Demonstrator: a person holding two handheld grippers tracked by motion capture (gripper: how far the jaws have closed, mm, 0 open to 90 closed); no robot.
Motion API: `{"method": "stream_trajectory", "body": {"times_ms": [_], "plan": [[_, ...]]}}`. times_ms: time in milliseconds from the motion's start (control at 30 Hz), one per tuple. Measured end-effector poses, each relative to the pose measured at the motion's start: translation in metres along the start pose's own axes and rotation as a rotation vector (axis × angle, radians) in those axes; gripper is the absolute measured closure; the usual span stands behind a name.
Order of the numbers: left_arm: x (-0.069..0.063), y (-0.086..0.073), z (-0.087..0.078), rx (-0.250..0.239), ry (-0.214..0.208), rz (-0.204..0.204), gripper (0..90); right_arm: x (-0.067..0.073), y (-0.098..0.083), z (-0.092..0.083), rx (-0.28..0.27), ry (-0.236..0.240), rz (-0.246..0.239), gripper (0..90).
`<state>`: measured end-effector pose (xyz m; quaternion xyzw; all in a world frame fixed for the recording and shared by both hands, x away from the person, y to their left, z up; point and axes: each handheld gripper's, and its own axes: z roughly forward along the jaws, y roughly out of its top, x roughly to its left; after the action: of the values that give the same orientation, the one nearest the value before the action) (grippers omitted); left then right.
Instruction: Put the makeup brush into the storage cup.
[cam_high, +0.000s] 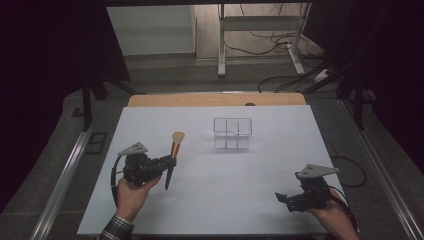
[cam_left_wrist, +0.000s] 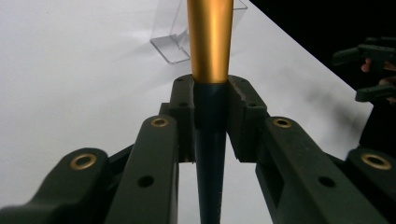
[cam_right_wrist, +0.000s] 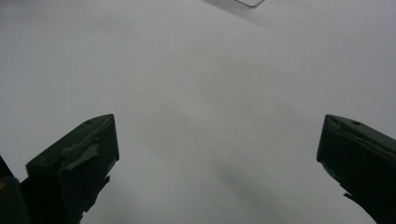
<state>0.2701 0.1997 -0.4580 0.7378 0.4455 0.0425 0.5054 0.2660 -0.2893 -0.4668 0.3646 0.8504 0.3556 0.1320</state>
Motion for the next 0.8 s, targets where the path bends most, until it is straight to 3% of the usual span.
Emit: {"method": "stream_trajectory", "body": {"times_ms": [467,800], "plan": [[-0.019,-0.007,0.000,0.031,0.001,0.054,73.9,-0.001,0.001,-0.001,-0.030,-0.001,0.010,0.0],[-0.031,-0.014,-0.004,0.031,-0.019,0.062,73.9,0.000,0.001,-0.001,-0.024,-0.005,0.007,0.0]]}}
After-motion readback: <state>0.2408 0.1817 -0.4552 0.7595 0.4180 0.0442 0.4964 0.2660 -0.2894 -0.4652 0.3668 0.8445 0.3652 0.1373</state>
